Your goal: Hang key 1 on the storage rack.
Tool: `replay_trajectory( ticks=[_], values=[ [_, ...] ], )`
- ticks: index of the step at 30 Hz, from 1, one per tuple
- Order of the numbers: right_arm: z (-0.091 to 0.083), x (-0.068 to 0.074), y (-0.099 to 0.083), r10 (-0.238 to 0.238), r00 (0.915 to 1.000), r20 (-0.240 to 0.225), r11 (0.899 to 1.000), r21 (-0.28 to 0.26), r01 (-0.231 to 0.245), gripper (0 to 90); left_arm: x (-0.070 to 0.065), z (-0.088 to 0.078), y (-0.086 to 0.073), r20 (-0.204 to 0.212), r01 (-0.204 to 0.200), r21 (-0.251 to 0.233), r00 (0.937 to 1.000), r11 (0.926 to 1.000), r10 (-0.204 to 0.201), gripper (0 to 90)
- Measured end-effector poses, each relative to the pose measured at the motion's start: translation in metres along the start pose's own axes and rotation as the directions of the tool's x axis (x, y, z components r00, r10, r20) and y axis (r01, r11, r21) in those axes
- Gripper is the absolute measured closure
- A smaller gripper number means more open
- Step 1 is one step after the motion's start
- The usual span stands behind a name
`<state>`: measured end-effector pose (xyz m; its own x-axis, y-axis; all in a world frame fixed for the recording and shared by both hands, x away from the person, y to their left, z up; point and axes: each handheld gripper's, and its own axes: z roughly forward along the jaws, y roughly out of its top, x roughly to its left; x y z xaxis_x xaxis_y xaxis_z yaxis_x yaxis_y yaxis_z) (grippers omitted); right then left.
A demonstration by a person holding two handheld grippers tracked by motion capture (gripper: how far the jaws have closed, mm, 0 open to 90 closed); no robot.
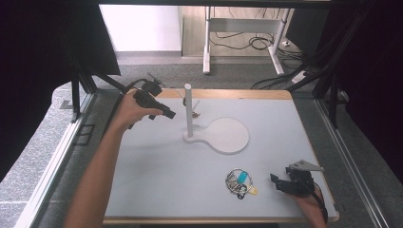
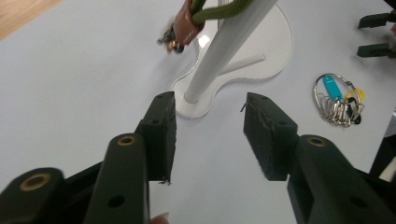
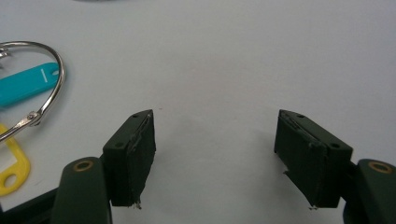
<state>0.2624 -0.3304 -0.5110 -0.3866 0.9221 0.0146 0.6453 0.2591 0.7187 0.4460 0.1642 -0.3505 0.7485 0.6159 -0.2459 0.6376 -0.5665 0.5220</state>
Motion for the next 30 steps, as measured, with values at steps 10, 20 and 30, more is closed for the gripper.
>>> replay_trajectory(
  ticks=[10, 20, 30],
  values=[
    [-0.002, 0.002, 0.001, -0.012, 0.9999, -0.010, 1.000, -0.008, 0.012, 29.4, -0.022, 0.003, -0.039, -0.088, -0.030, -0.040, 0.9958, 0.9988, 0.027, 45.9],
    [-0.007, 0.006, 0.006, -0.010, 0.9986, -0.052, 0.999, -0.033, 0.009, 28.6, -0.049, 0.020, -0.091, -0.068, -0.036, -0.100, 0.9973, 0.9943, 0.029, 44.8],
    [-0.011, 0.012, 0.012, -0.102, 0.9920, -0.075, 0.995, -0.008, 0.102, 28.2, -0.066, 0.040, -0.125, -0.102, -0.039, -0.083, 0.9943, 0.9958, 0.031, 44.4]
  ],
)
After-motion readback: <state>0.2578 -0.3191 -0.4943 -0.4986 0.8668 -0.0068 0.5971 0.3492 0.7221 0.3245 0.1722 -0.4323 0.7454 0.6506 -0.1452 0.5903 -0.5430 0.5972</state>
